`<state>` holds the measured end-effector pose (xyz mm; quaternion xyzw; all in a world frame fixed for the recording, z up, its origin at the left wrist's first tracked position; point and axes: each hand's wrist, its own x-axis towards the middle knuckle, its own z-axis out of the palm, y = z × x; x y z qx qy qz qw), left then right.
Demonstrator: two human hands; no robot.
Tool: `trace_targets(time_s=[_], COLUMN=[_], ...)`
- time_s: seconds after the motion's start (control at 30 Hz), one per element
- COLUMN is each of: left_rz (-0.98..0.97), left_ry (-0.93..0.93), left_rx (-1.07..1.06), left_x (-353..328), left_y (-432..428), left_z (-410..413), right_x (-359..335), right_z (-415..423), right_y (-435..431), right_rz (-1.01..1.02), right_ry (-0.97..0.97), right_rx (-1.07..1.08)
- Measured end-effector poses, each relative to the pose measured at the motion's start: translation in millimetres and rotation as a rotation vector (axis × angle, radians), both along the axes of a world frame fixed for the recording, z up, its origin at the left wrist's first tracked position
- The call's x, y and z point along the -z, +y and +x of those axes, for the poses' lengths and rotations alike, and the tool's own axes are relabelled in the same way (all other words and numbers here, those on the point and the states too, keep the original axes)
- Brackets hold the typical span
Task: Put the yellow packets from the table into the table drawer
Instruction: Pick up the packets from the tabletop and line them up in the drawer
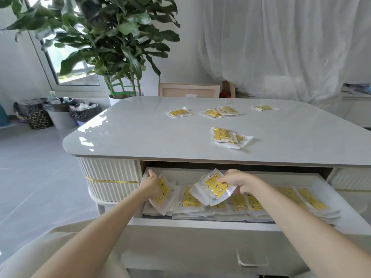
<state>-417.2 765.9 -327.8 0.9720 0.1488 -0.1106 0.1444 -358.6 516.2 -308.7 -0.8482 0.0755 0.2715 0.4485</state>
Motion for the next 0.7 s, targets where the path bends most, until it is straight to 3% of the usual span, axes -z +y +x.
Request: trace_targets(time_s=[0.17,0.23,0.43,0.7], left_rz=[0.473,0.562,0.391,0.456], left_ry=[-0.033,0.014,0.335,0.277], left_rx=[0.31,0.409,0.557,0.554], left_x=[10.8,9.7,5.1,12.2], left_y=[-4.8,-5.4,-4.4,0.6], left_z=[-6.7,-5.7,-6.1,2.6], right_x=[11.0,12.5,18.0,36.1], right_z=[0.3,-0.2,-3.0,-12.6], right_y=[15.7,20.3,27.5,58.8], right_rz=[0.017,0.013,0.054,0.136], right_ry=[-0.003,-0.013,0.001,0.042], right_rx=[0.026,0.034,0.082,0.19])
